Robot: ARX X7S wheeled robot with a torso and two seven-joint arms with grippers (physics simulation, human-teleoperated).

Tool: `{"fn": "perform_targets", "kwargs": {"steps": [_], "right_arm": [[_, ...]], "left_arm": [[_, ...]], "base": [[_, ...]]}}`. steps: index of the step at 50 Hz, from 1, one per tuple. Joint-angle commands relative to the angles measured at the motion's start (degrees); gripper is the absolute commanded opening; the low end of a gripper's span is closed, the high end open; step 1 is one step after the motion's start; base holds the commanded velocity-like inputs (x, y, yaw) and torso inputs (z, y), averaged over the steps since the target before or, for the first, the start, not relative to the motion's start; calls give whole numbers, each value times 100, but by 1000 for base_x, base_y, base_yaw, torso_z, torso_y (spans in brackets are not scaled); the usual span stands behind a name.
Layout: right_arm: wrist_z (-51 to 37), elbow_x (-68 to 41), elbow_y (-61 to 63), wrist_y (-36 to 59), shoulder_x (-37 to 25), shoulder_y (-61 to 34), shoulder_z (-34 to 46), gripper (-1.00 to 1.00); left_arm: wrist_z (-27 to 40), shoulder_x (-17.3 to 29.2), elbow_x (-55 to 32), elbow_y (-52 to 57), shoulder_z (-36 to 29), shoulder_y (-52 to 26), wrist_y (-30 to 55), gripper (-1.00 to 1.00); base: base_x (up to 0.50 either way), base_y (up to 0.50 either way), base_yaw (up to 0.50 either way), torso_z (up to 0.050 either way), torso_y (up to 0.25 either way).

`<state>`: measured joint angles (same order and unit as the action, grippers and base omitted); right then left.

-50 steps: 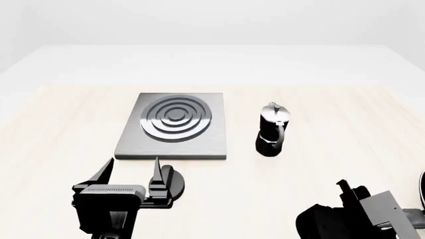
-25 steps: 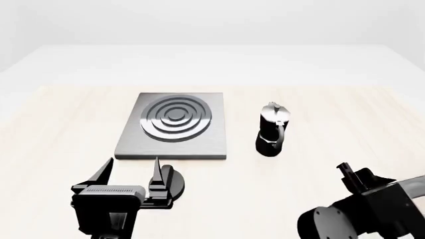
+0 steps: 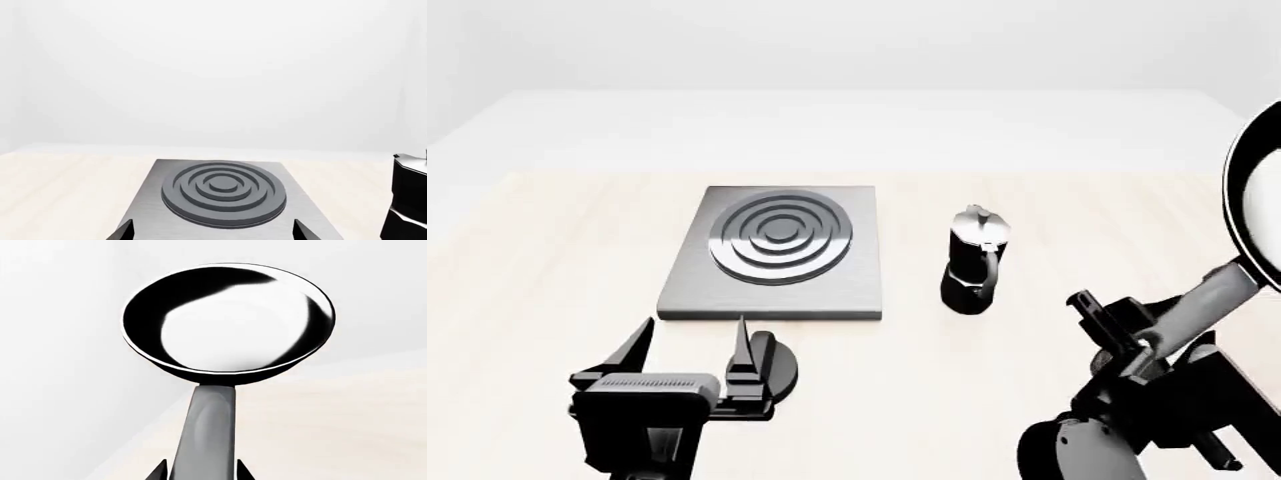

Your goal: Put the frying pan on the stove.

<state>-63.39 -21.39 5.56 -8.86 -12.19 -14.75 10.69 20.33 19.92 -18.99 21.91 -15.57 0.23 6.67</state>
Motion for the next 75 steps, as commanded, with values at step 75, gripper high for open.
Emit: {"fn": "perform_targets", "kwargs": {"steps": [75], "right_arm": [[3297,-692,1437,835,-1073,-1036,2446,-100]], "left_arm": [[166,121,-14,70,-92,-7,-14,100]], "base": [[0,0,0,0,2]]}}
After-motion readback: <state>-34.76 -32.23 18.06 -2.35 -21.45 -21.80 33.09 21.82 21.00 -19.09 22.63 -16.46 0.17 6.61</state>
